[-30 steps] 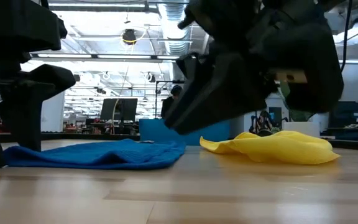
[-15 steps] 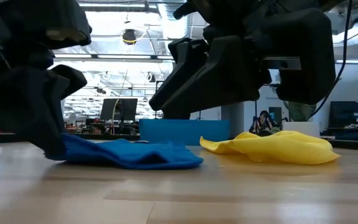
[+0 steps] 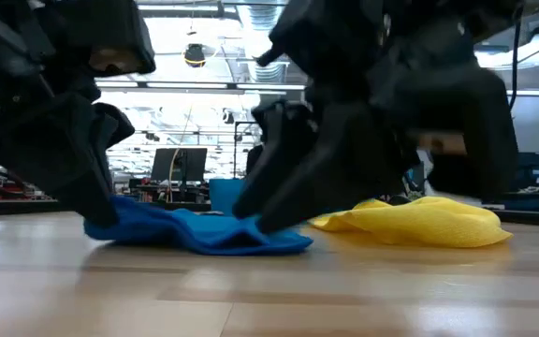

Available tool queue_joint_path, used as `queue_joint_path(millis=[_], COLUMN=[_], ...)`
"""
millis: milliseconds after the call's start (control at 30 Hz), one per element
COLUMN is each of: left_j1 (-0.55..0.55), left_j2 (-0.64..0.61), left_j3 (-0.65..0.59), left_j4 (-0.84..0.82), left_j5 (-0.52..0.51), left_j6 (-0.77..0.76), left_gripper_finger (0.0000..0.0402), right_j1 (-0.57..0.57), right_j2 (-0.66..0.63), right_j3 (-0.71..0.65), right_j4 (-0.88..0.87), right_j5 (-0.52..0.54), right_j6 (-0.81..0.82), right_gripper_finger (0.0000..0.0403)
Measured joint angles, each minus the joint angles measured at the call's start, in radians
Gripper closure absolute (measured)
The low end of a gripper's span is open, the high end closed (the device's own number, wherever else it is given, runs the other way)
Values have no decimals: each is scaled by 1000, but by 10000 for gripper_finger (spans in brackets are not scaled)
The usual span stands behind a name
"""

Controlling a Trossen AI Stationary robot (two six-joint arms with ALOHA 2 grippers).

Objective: Roll microfiber towels into tight, uniform cylinder then place into a basket
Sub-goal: Fold the blue towel

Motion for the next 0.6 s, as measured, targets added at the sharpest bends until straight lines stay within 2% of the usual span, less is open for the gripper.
queue_joint_path(millis=[600], left_j1=[-1], left_j2=[-25], left_j3=[16], left_j4=[-47], left_j5=[-20], left_j6=[-3], left_gripper_finger=[389], right_j1=[-46], right_j2=[5], right_j3=[5], right_j4=[-110], right_j5=[-59], right_j6=[122], right_gripper_finger=[234])
